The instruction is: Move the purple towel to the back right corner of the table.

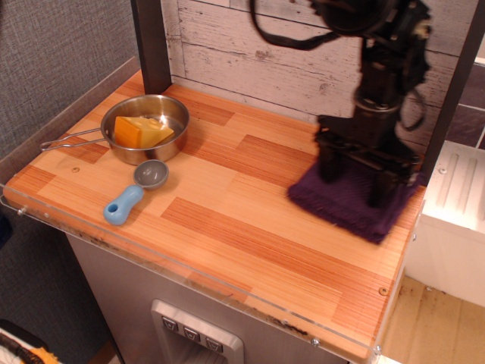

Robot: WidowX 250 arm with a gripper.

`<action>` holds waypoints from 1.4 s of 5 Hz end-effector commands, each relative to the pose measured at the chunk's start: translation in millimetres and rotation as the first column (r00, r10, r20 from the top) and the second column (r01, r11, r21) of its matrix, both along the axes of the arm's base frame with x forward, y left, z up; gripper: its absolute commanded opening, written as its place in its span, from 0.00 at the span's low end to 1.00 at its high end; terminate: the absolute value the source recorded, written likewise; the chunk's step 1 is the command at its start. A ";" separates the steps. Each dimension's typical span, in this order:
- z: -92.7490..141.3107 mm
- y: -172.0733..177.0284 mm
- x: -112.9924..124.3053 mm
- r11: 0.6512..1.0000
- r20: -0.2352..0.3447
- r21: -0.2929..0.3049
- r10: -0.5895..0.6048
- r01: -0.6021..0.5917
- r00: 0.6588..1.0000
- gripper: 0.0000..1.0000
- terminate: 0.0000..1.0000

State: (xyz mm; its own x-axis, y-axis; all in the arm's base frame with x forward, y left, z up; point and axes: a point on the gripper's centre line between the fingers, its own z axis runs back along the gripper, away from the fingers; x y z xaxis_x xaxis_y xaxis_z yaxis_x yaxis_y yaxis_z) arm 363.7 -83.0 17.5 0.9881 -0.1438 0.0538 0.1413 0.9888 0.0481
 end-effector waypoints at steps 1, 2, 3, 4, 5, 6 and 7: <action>91.5 -8.3 19.8 0.988 0.202 -0.149 -0.016 0.047 0.979 1.00 0.00; 113.4 -4.7 -1.1 0.985 0.211 -0.152 -0.045 0.078 0.976 1.00 0.00; 121.4 12.1 -39.0 0.988 0.174 -0.129 -0.065 0.088 0.983 1.00 0.00; 116.2 32.1 -79.1 0.996 0.118 -0.055 -0.057 0.064 0.991 1.00 0.00; 110.4 52.3 -96.3 1.000 0.109 -0.009 -0.022 0.023 0.994 1.00 0.00; 107.8 73.5 -93.8 1.000 0.103 -0.006 0.009 -0.008 0.995 1.00 0.00; 105.4 80.0 -93.4 1.000 0.100 -0.002 0.015 -0.014 0.995 1.00 0.00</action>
